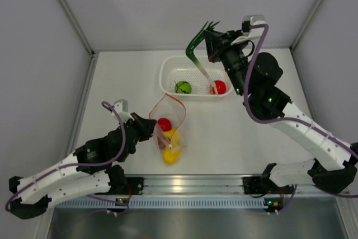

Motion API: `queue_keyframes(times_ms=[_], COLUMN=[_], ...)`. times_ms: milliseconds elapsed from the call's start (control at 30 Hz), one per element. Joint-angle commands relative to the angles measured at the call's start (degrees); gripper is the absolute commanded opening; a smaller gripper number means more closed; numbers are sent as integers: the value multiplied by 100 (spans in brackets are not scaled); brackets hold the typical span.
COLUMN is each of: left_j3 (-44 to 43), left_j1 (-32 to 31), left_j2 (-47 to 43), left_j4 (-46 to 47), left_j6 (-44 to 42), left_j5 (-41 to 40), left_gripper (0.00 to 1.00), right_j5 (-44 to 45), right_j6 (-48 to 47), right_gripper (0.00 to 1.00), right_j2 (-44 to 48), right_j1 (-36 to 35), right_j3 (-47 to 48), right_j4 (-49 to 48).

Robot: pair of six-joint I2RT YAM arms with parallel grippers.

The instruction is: Open the zip-top bag and remove the fake food

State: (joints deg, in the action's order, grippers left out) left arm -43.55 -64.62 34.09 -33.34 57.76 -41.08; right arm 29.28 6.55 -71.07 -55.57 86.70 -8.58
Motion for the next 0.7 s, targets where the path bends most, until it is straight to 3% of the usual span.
queue_keyframes(times_ms=[0,267,667], left_j3=[-171,-373,-584], left_j1=[-24,-24,-24], left_j2=[-51,-60,-34], left_j4=[-67,-190,-173], left_j6=[-203,-432,-704], left_j5=[21,82,223], left_gripper=[0,0,0], right_j5=[-810,-1951,-3252], right_j6=[268,-82,-277], right_gripper=[0,0,0], right_j2=[-214,-917,-2595], right_j1=[783,1689,2287], right_j3=[5,-188,286], right_j4=[383,129,-38])
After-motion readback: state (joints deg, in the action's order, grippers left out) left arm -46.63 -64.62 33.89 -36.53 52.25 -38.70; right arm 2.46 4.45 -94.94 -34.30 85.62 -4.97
